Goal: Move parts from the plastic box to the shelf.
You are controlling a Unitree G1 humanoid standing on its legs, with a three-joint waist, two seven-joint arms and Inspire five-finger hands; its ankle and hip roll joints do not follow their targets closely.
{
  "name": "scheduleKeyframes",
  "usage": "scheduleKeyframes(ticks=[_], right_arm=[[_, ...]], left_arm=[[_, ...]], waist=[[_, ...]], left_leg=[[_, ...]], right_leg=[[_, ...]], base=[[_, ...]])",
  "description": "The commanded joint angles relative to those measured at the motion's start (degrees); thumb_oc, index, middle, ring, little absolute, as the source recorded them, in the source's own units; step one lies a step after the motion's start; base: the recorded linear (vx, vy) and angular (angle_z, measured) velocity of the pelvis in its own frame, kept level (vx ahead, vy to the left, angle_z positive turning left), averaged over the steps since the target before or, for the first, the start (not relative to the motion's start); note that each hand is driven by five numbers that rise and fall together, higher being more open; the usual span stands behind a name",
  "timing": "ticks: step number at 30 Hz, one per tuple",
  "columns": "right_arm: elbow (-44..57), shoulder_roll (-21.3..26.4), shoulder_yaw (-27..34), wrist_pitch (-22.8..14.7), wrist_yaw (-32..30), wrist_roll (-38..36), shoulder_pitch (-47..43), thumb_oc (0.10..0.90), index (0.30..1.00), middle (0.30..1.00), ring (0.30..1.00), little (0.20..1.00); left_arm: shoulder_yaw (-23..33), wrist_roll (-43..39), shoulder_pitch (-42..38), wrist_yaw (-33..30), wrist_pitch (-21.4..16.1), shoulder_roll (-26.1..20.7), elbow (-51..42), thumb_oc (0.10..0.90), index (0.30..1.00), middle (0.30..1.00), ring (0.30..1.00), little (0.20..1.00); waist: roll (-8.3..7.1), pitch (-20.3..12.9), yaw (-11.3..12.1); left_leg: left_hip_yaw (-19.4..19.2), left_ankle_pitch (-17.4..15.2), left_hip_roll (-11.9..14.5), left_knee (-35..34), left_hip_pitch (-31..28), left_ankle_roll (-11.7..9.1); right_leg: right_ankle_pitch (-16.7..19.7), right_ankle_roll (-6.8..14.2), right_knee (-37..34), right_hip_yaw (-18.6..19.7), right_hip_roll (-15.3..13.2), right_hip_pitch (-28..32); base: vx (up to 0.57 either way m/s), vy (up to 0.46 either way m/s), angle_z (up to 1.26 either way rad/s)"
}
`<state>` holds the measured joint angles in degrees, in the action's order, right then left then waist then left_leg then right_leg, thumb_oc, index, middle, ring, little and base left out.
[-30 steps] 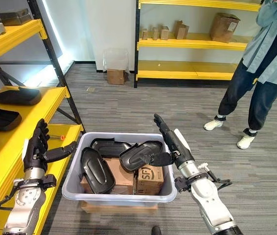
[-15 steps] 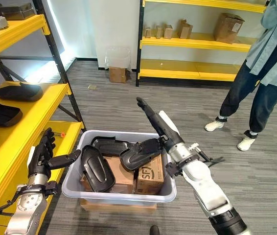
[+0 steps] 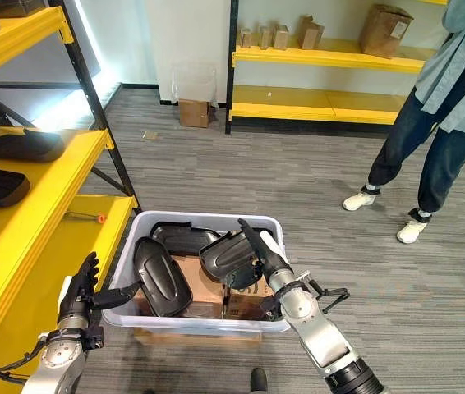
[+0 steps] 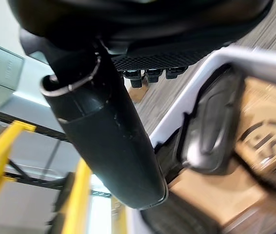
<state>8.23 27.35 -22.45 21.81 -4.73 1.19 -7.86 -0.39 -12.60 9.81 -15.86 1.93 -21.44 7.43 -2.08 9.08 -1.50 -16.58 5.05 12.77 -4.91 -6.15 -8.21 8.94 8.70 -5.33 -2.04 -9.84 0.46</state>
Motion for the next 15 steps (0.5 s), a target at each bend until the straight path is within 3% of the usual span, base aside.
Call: scheduleKeyframes(ticks=[1, 7, 15], right_arm=[[3.82, 0.17, 1.7, -6.51, -4.63, 4.01, -11.13, 0.9, 1.0, 1.0, 1.0, 1.0], [1.31, -0.65, 0.11, -7.86, -5.64, 6.61, -12.89, 0.9, 1.0, 1.0, 1.0, 1.0], [-2.88, -3.18, -2.8, -14.7, -5.63, 6.33, -18.85, 0.9, 1.0, 1.0, 1.0, 1.0]], left_arm=[[0.04, 3.66, -9.17, -2.9, -8.27, -2.67, -5.5, 0.9, 1.0, 1.0, 1.0, 1.0], [-0.45, 3.79, -10.5, -4.63, -7.23, -2.86, -6.29, 0.9, 1.0, 1.0, 1.0, 1.0], [-1.66, 3.57, -13.11, -6.5, -6.88, -2.39, -7.47, 0.9, 1.0, 1.0, 1.0, 1.0]], waist=[[0.83, 1.15, -0.36], [1.74, 1.9, -0.13], [3.72, 3.51, 0.53]], left_leg=[[-0.4, -6.85, -4.34, -0.09, -2.6, 3.95], [-0.28, -6.87, -5.0, -0.09, -2.17, 4.31], [0.69, -6.79, -6.45, 0.97, -0.64, 4.79]], right_leg=[[-3.41, 2.71, 0.33, -7.03, -2.23, 1.37], [-2.88, 3.2, 0.33, -7.01, -3.19, 0.44], [-2.38, 3.45, 0.33, -6.67, -4.71, -0.6]], base=[[0.0, 0.0, 0.0], [0.0, 0.0, 0.0], [0.0, 0.046, 0.01]])
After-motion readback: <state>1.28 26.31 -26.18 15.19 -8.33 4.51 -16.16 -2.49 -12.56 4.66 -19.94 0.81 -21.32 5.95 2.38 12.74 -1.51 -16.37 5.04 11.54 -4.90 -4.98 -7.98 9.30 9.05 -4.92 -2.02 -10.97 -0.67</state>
